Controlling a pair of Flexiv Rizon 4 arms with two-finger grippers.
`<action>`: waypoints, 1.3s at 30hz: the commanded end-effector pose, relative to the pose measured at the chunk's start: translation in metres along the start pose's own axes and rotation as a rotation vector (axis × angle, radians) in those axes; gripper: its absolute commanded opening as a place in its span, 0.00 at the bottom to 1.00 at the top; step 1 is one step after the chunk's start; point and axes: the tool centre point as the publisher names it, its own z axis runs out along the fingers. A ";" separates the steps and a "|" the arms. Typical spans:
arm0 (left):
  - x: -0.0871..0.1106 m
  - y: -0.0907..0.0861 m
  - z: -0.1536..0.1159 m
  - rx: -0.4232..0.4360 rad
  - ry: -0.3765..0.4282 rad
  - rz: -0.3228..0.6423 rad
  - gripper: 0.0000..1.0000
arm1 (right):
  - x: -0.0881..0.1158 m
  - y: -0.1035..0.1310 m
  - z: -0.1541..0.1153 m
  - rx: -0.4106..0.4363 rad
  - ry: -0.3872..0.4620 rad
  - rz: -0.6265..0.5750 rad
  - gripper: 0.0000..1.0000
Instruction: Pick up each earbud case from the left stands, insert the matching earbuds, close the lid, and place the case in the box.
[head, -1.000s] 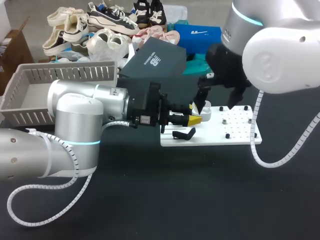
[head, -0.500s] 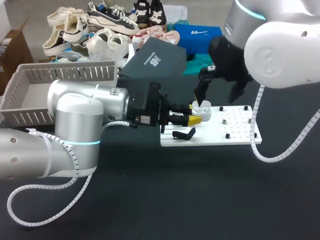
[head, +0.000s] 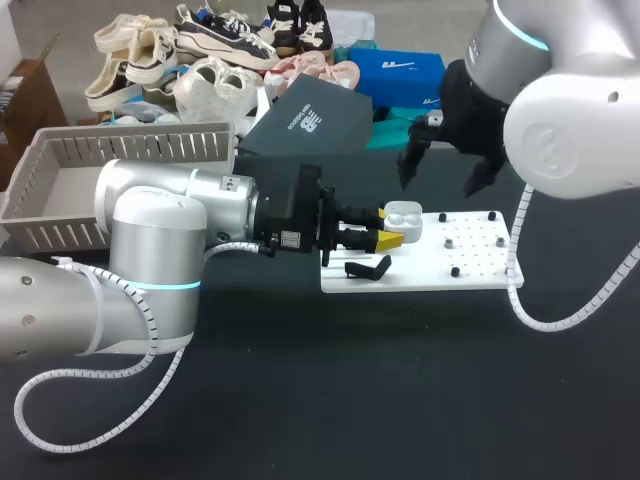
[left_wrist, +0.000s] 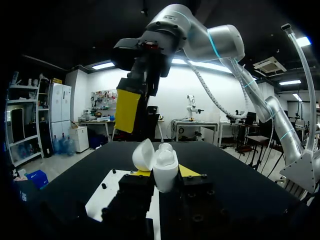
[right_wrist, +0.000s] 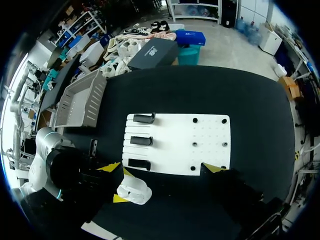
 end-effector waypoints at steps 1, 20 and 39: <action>0.000 0.000 0.001 0.000 0.000 0.001 0.00 | -0.002 -0.003 0.007 0.003 0.007 0.013 1.00; 0.000 0.000 0.001 0.000 0.000 0.001 0.00 | 0.018 -0.004 0.011 0.031 0.067 -0.027 1.00; 0.000 0.000 0.001 0.000 0.000 0.001 0.00 | 0.031 -0.013 -0.024 -0.084 -0.034 -0.084 1.00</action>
